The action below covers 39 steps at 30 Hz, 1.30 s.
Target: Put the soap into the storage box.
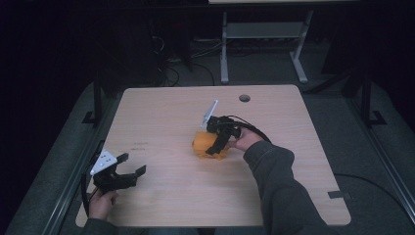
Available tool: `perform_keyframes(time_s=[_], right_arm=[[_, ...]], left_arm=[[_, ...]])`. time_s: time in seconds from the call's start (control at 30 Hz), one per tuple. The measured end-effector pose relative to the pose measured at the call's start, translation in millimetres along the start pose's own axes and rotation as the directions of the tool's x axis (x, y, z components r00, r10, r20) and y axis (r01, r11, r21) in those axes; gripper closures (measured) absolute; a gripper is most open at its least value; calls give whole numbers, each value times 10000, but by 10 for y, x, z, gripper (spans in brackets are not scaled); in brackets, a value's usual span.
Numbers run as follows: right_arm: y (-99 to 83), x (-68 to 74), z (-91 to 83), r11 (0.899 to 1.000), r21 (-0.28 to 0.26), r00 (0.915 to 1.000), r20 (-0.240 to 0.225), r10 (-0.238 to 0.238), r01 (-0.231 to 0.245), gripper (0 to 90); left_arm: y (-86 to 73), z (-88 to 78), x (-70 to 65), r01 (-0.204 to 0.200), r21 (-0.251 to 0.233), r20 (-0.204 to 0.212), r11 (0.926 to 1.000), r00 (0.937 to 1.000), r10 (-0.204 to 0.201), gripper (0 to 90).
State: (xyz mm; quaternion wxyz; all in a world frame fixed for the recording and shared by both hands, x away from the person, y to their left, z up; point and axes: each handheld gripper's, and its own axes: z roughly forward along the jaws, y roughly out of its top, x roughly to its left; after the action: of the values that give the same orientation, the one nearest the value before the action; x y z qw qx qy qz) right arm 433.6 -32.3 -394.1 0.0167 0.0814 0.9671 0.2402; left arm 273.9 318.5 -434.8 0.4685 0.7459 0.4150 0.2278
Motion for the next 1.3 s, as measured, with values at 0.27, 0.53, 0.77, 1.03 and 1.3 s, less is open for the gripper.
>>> perform_keyframes(time_s=[0.27, 0.53, 0.77, 1.03, 1.3], right_arm=[[-6, 11, -43, 9999, -111, 9999, 90, 113, -112, 148], [-23, 23, -127, 9995, -287, 9996, 230, 172, -165, 147], [-44, 35, -240, 9983, -549, 9990, 389, 220, -198, 150], [-93, 35, -360, 9964, -790, 9983, 489, 332, -293, 154], [-157, 42, -440, 9947, -908, 9967, 612, 534, -477, 156]], left_arm=[[1, 0, 0, -4, -16, -7, 10000, 10000, 4, 141], [1, 5, -5, -63, -16, 10, 10000, 10000, 63, 141], [1, 6, -9, -39, -18, 11, 10000, 10000, 39, 141], [1, 7, -12, -37, -7, 12, 10000, 10000, 37, 141], [0, 9, -15, -22, 12, 8, 10000, 10000, 22, 141]])
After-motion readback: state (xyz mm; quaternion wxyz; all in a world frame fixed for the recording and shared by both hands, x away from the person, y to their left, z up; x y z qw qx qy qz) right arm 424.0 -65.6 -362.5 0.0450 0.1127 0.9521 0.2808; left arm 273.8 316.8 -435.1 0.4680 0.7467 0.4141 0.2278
